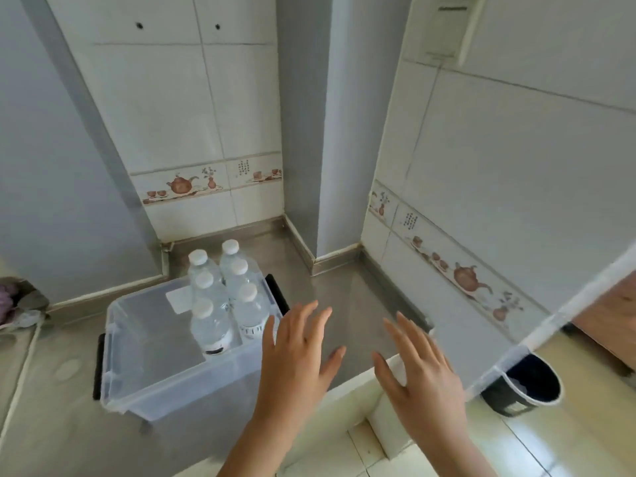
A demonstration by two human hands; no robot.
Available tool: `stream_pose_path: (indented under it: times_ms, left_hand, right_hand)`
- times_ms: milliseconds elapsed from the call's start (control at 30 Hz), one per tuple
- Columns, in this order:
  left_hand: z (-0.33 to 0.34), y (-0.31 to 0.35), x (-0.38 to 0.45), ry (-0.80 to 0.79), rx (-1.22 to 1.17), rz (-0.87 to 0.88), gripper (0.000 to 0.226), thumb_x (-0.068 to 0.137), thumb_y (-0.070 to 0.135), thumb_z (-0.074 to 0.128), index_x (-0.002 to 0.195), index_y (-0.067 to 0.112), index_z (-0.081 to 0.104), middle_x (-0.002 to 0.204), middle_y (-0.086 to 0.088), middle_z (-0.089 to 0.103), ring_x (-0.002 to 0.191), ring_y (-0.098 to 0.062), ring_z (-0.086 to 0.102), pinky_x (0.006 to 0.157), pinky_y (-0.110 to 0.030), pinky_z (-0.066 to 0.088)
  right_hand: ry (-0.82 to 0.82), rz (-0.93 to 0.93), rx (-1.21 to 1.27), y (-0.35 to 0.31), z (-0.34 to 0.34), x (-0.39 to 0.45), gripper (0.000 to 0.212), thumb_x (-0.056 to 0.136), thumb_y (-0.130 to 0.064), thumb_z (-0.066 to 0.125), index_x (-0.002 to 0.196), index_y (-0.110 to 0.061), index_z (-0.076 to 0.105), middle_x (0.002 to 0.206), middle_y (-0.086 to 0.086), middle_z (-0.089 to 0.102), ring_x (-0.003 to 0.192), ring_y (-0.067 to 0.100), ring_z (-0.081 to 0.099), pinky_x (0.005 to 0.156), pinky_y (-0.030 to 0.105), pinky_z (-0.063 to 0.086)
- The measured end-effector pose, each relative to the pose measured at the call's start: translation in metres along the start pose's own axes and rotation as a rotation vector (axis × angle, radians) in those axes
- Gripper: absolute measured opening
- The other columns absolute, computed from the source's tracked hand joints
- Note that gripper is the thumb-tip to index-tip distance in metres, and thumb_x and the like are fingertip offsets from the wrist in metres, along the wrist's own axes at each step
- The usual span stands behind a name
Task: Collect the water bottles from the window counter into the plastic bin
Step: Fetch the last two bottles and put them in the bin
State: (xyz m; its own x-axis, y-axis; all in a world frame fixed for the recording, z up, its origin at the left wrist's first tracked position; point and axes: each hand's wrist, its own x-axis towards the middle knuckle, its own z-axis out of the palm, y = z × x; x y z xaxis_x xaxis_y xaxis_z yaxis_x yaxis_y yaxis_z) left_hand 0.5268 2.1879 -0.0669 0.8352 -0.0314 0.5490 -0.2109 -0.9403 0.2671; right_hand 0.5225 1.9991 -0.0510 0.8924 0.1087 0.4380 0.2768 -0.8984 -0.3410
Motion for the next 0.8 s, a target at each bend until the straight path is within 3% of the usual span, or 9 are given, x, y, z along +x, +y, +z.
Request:
stream_pose_path:
  times_ms: [167,433,800]
  left_hand:
    - [0.021,0.095,-0.019,-0.114,-0.069,0.186,0.053,0.087,0.055,0.05,0.129,0.022,0.053,0.131,-0.003,0.062,0.121,-0.025,0.06,0.097,-0.058,0.048]
    - [0.043,0.259,-0.081,-0.311,-0.186,0.403,0.055,0.086,0.058,0.045,0.126,0.023,0.058,0.131,-0.001,0.063,0.123,-0.023,0.059,0.103,-0.055,0.044]
    - [0.087,0.446,-0.104,-0.371,-0.377,0.715,0.055,0.086,0.056,0.045,0.127,0.022,0.052,0.131,-0.002,0.063,0.122,-0.025,0.06,0.102,-0.057,0.044]
  right_hand:
    - [0.015,0.15,-0.1,0.063,-0.055,-0.067,0.054,0.09,-0.05,0.044,0.135,-0.022,0.053,0.14,0.002,0.054,0.129,0.024,0.05,0.104,0.044,0.042]
    - [0.129,0.469,-0.189,0.16,-0.144,-0.198,0.054,0.089,-0.047,0.044,0.133,-0.016,0.054,0.138,0.006,0.056,0.129,0.025,0.045,0.101,0.045,0.043]
    - [0.258,0.824,-0.362,0.267,-0.235,-0.297,0.055,0.088,-0.047,0.041,0.13,-0.015,0.056,0.136,0.009,0.057,0.124,0.03,0.054,0.099,0.046,0.045]
